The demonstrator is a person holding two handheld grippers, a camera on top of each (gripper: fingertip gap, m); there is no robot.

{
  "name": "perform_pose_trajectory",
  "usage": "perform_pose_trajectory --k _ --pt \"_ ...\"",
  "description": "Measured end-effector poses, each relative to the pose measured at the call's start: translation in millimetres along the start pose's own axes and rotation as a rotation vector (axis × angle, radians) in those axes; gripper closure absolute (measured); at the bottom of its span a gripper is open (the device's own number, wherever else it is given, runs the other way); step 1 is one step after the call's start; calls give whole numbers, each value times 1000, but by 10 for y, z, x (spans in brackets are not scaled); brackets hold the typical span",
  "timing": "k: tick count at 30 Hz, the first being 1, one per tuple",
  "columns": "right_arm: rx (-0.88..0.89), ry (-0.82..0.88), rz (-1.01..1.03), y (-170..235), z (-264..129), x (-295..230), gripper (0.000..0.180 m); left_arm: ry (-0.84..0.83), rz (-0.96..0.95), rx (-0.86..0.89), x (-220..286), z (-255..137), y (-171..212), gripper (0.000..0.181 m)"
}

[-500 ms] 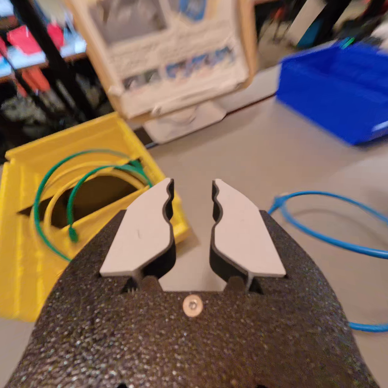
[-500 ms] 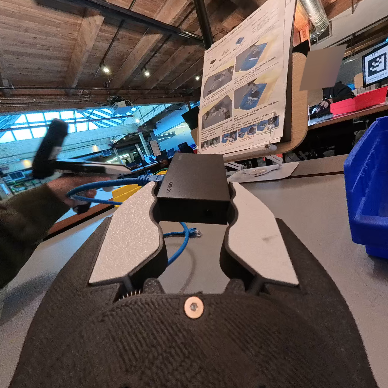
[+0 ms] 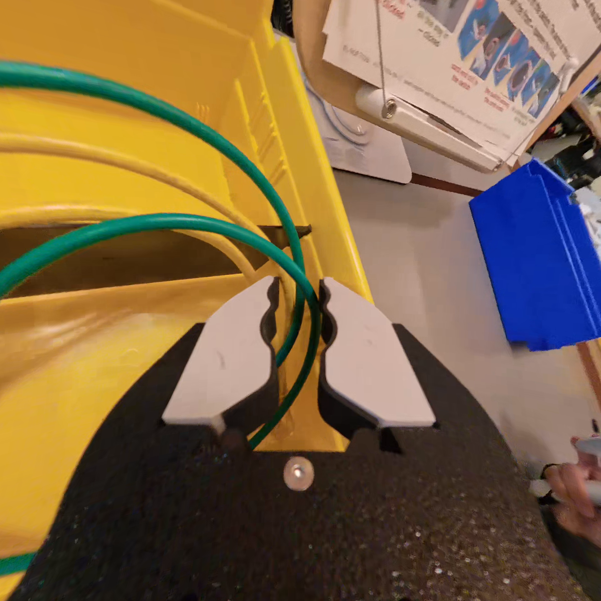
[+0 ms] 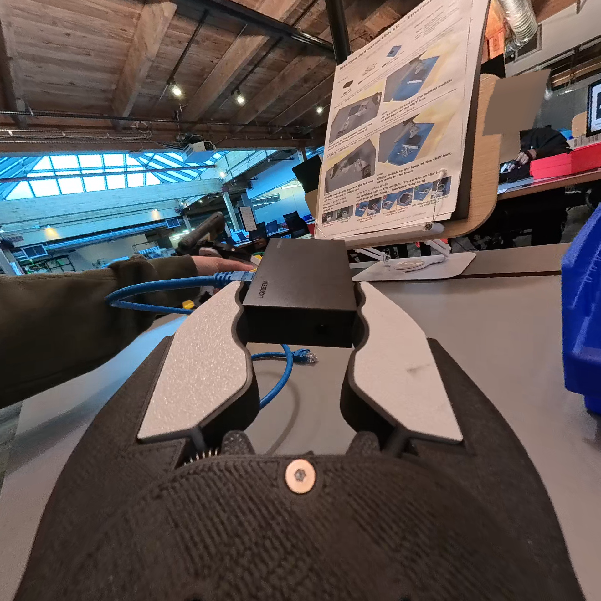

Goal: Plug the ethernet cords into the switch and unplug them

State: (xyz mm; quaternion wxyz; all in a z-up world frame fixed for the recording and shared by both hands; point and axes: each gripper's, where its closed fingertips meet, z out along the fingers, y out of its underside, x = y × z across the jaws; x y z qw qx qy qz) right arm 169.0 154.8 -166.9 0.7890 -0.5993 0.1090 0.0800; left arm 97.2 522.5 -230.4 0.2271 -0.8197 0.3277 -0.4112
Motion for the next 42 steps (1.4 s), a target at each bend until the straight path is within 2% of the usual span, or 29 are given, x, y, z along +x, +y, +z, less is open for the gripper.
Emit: perform_pose_trajectory --k 2,6,12,16,19,21,24,26,30,33,36,42 --pt "-3 -4 -9 5 4 -14 117 24 -16 11 17 18 12 168" --pt "-4 -11 -10 5 5 -22 117 25 87 59 107 -115 -47 172" --pt "12 -9 20 -15 -10 10 117 103 283 215 787 -822 -406 176" --pt "17 -7 21 -21 -15 14 117 278 448 233 1564 -1408 -433 176" --pt "34 -8 25 -45 -35 25 117 555 541 127 2149 -1813 -118 176" --pt "29 9 -1 -64 -62 76 117 661 594 22 2278 -1955 196 176" --pt "35 41 -26 -123 -137 200 117 801 635 -124 2226 -2048 732 175" --pt "45 51 -20 -161 -186 272 117 977 613 -164 2155 -2144 1075 175" --pt "49 60 -23 -178 -210 305 117 1135 448 -215 1742 -2150 1590 175" --pt "49 58 -24 -176 -209 300 117 1160 350 -222 1447 -2144 1828 175" --pt "57 59 -7 -184 -213 316 117 1187 295 -145 1309 -2235 1837 175" --pt "48 53 -17 -172 -202 295 117 1015 256 -176 882 -2247 1989 175"
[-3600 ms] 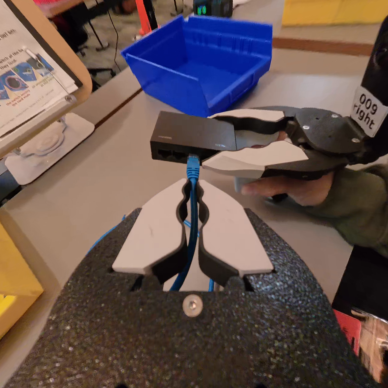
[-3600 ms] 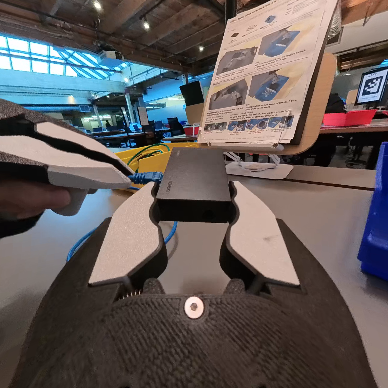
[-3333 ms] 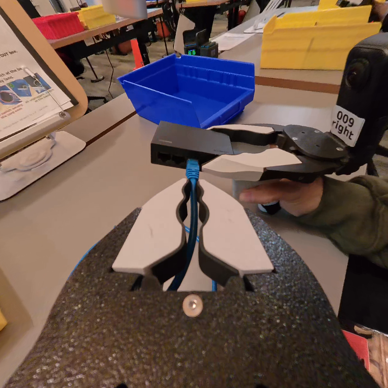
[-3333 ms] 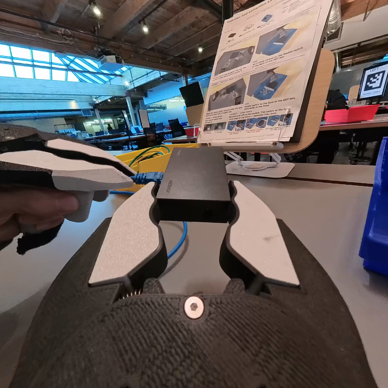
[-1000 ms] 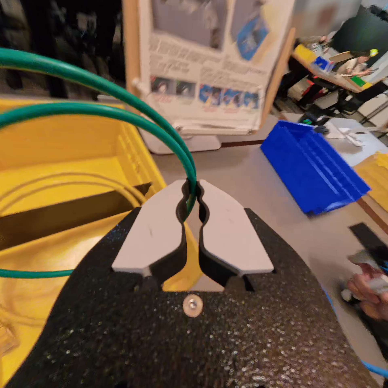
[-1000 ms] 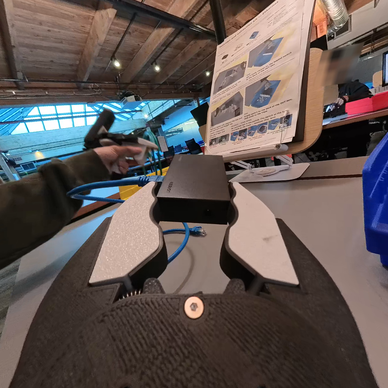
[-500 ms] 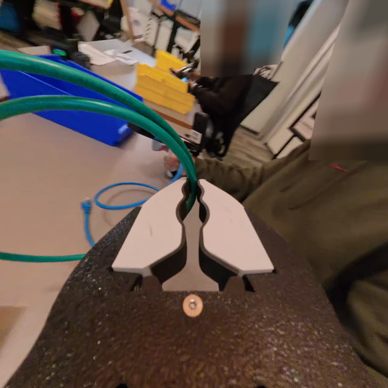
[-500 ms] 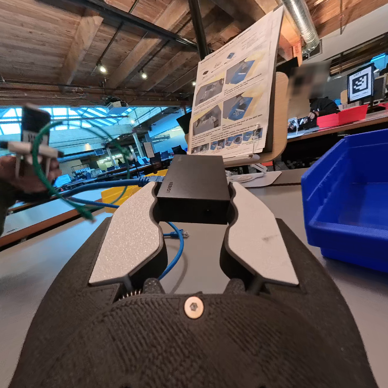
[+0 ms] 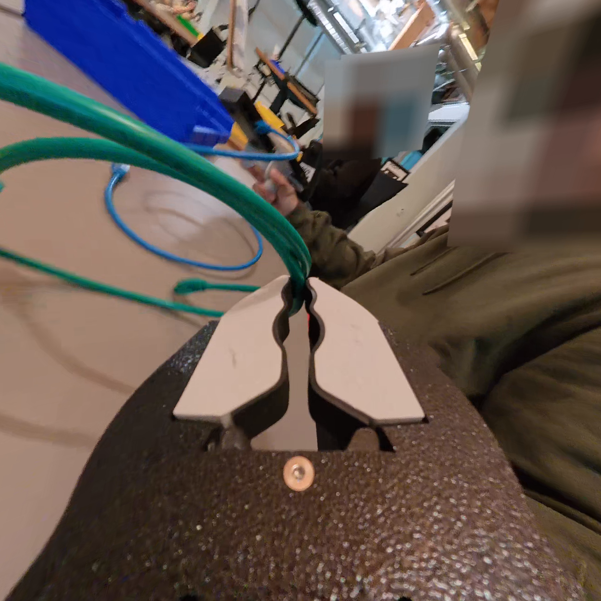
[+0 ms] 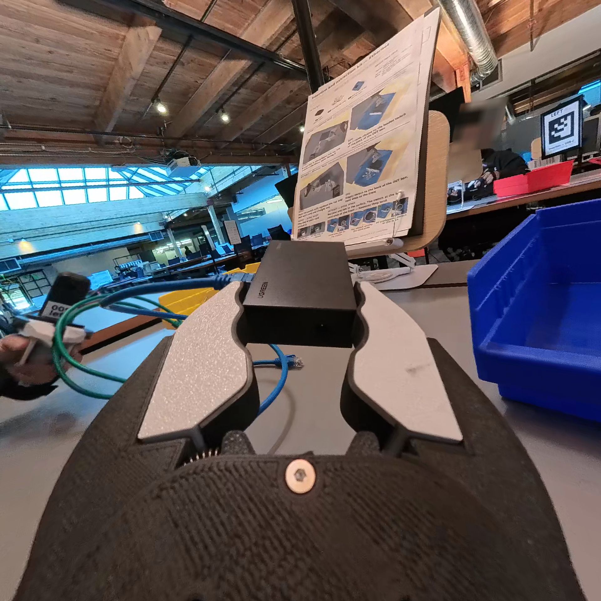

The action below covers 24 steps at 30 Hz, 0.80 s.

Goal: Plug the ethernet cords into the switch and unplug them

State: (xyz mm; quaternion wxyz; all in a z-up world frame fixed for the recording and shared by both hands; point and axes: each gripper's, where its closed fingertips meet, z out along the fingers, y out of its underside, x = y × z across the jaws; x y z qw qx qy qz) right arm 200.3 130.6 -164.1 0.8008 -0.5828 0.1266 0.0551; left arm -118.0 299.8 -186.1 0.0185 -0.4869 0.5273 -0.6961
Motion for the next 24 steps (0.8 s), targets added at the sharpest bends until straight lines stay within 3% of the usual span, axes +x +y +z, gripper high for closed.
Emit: perform_pose_trajectory --k 6,12,18,24 --pt "-9 -8 -10 16 16 -29 117 -226 -107 -106 -275 -169 342 175" --pt "-9 -8 -8 16 15 -31 117 -380 -145 -200 -458 -229 413 175" --pt "-12 -12 -11 20 15 -44 117 -768 -296 -333 -787 -683 577 155" --pt "-15 -19 -18 26 22 -61 117 -1153 -189 -527 -763 -1195 559 151"
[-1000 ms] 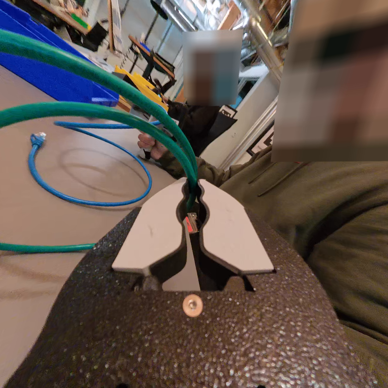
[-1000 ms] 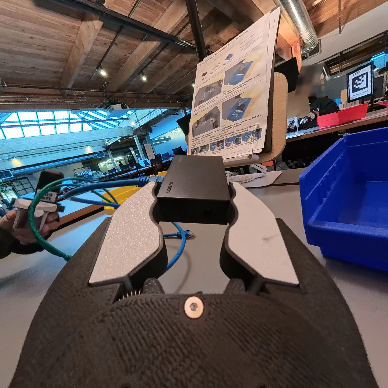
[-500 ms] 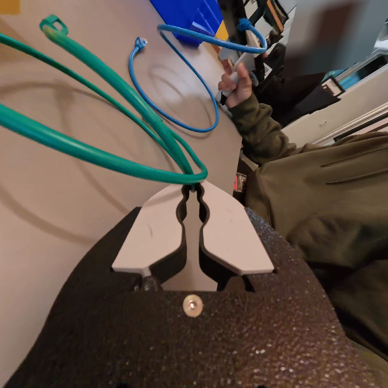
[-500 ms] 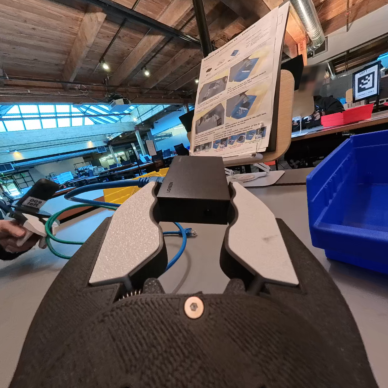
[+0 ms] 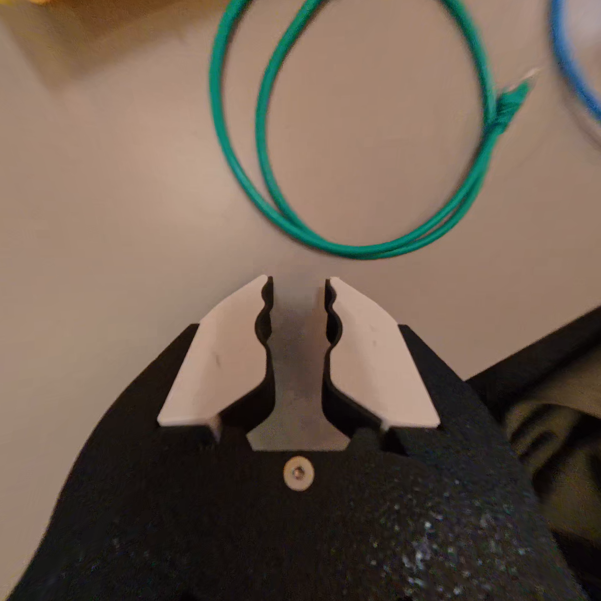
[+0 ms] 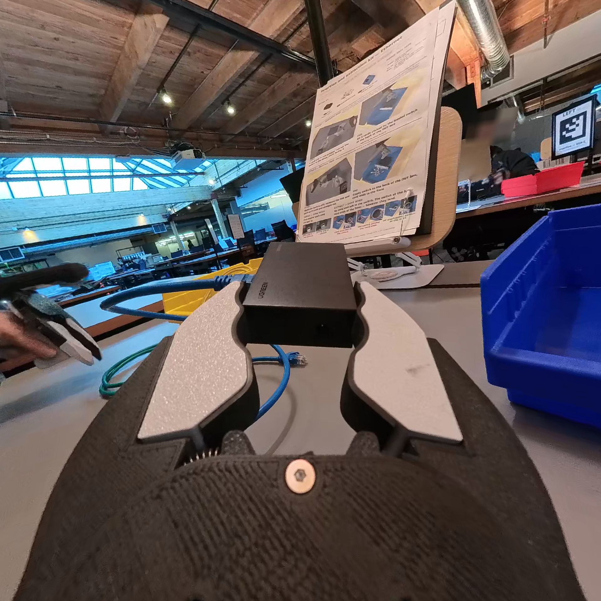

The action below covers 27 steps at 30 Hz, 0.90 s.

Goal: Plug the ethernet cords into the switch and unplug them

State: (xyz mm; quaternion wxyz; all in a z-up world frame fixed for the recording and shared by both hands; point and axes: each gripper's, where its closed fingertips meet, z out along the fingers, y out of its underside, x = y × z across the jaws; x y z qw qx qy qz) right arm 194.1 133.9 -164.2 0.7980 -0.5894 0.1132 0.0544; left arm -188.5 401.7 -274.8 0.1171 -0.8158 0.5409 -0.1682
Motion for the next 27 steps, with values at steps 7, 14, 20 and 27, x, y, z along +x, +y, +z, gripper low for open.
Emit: perform_pose_trajectory --k 7,14,20,27 --pt "-6 -66 -2 25 29 -122 117 -103 459 459 802 -287 -879 127" --pt "-33 -182 -41 136 127 -467 117 699 242 749 2484 -454 -1746 116" --pt "-67 -226 -126 223 168 -662 117 1012 67 311 3098 52 -2041 114" --pt "-102 -243 -211 307 203 -780 118 1060 -8 129 3341 293 -2098 145"
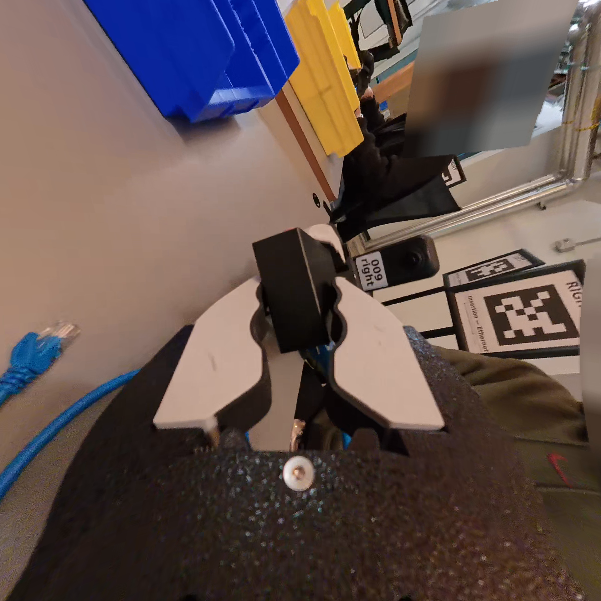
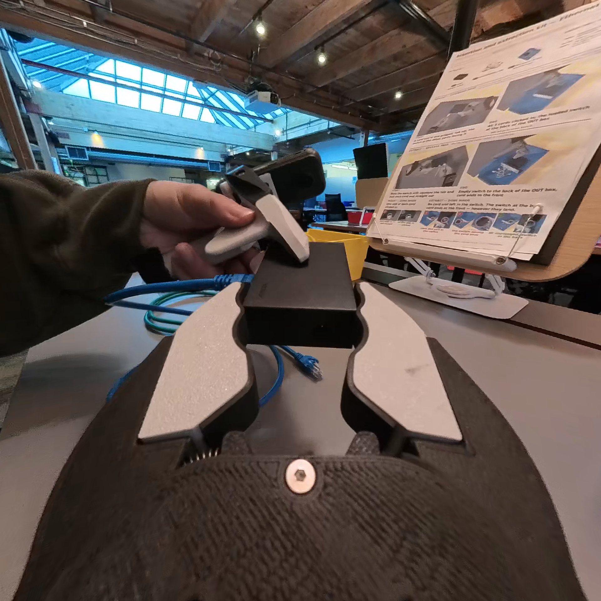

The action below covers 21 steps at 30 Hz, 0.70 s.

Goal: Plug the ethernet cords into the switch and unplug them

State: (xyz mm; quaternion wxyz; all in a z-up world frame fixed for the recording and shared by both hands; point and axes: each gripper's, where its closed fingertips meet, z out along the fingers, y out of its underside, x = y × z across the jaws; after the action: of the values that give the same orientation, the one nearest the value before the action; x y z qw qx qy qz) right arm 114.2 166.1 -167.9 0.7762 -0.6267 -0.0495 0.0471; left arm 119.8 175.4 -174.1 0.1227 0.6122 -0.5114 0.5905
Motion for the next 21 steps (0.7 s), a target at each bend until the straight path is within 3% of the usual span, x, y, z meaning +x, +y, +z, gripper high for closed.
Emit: perform_pose_trajectory --k 9,21 --pt "-73 72 -28 89 61 56 115 -157 35 -57 56 -40 -62 154" --pt "-126 65 -123 163 113 -16 110 -139 9 -131 49 -84 7 154"
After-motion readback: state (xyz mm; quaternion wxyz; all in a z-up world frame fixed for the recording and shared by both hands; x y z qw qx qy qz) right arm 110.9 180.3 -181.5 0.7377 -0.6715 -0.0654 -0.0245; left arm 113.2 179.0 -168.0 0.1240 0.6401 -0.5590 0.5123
